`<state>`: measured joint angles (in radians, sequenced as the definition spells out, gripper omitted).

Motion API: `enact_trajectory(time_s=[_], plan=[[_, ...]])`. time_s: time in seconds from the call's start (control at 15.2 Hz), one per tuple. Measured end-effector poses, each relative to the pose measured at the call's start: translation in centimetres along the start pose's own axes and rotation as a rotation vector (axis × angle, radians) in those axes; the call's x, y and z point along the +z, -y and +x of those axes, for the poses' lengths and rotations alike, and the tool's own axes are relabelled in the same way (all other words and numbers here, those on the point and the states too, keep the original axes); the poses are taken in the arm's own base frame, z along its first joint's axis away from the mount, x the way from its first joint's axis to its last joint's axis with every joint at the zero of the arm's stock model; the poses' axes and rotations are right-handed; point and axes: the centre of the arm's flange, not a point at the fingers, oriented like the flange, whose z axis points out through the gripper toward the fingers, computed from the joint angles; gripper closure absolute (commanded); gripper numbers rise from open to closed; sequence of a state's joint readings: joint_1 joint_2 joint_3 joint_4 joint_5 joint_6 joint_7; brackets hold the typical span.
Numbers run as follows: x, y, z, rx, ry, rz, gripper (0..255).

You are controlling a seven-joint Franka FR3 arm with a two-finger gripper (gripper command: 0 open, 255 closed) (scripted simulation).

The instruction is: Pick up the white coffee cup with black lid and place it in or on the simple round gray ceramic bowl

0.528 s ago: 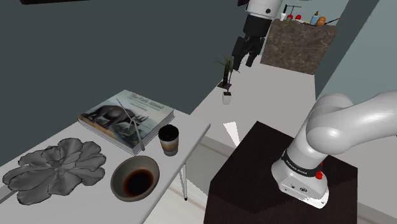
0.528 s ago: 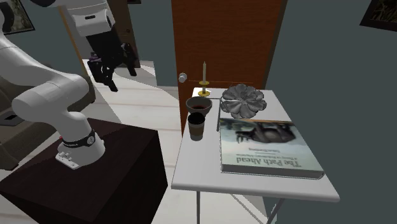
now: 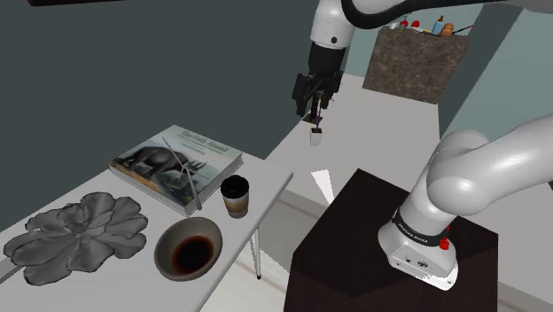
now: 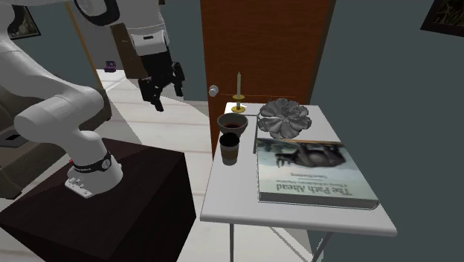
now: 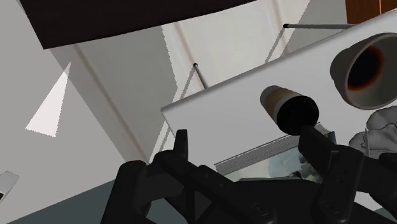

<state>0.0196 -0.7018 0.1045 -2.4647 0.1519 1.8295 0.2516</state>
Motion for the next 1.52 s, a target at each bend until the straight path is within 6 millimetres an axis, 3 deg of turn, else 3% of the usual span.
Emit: enact_trajectory(time_s=[0.92, 1.52], plan=[[12.4, 14.3, 7.2, 0.168, 0.014, -0.149, 0], [21.5, 21.3, 12.8, 0.274, 0.025, -0.241, 0]])
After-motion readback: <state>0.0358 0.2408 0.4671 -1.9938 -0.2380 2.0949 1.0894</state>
